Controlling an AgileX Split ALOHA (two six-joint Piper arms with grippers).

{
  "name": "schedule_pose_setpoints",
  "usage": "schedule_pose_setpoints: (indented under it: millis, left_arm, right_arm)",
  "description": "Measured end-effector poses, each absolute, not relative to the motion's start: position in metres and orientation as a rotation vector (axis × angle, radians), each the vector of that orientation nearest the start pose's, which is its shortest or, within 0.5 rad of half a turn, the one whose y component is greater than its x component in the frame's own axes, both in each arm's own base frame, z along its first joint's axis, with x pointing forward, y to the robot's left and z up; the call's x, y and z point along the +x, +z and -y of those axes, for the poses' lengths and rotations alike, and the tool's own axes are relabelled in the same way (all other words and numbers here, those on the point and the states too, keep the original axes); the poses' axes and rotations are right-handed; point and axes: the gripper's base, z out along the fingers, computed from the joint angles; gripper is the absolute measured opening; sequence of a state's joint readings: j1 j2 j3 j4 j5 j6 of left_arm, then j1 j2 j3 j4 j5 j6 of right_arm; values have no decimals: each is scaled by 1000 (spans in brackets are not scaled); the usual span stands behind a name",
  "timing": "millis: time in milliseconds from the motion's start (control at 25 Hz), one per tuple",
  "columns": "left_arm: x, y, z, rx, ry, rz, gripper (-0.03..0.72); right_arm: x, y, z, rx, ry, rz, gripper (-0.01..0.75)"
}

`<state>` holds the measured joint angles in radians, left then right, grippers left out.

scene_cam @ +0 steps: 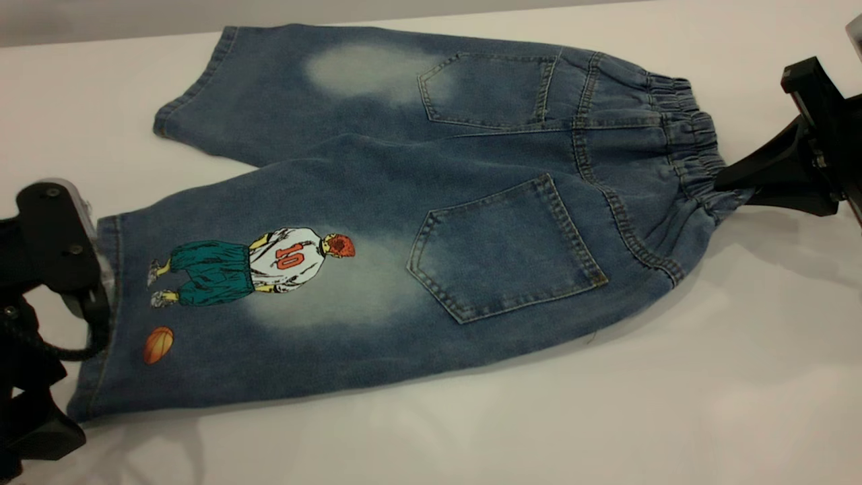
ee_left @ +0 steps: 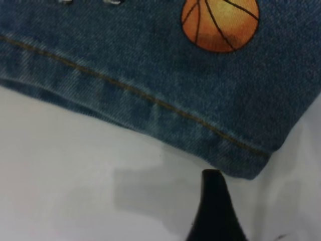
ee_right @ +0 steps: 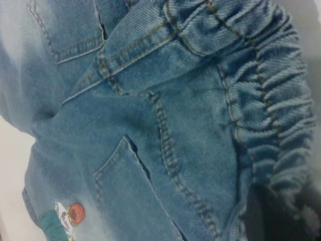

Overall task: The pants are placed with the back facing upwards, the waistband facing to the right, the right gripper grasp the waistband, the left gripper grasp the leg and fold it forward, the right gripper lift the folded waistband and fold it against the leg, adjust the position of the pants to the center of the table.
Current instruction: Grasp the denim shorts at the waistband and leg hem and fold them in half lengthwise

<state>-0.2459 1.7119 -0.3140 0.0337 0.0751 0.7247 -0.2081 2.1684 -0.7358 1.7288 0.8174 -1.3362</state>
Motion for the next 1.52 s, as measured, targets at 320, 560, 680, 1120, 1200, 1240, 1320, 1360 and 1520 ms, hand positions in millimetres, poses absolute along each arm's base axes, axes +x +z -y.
schedule_pose_setpoints:
  millis: [320, 560, 680, 1120, 1200, 1240, 1320, 1360, 1520]
  left_arm:
    - [183, 65, 46, 1401, 88, -2548, 377]
    - [191, 56, 48, 1409, 77, -2580, 375]
    - [196, 52, 49, 1416, 70, -2597, 375]
    - [197, 49, 49, 1427, 64, -2611, 146]
    - [196, 49, 49, 1434, 62, -2617, 79]
    - [195, 49, 49, 1437, 60, -2623, 78]
    - [194, 50, 48, 1446, 55, -2637, 78]
    - [193, 51, 48, 1450, 52, -2646, 78]
    - [192, 67, 48, 1438, 62, -2630, 78]
  right_arm:
    - [300, 38, -5, 648, 1198, -2540, 28]
    - [300, 38, -5, 647, 1200, -2539, 29]
    - [300, 38, -5, 647, 1201, -2539, 31]
    - [300, 40, -6, 636, 1228, -2528, 34]
    - [300, 41, -8, 624, 1255, -2516, 34]
    - [300, 42, -8, 613, 1266, -2510, 34]
    - [300, 44, -8, 608, 1270, -2505, 35]
    - [300, 45, -9, 593, 1270, -2507, 35]
    - [299, 55, -11, 501, 1319, -2499, 35]
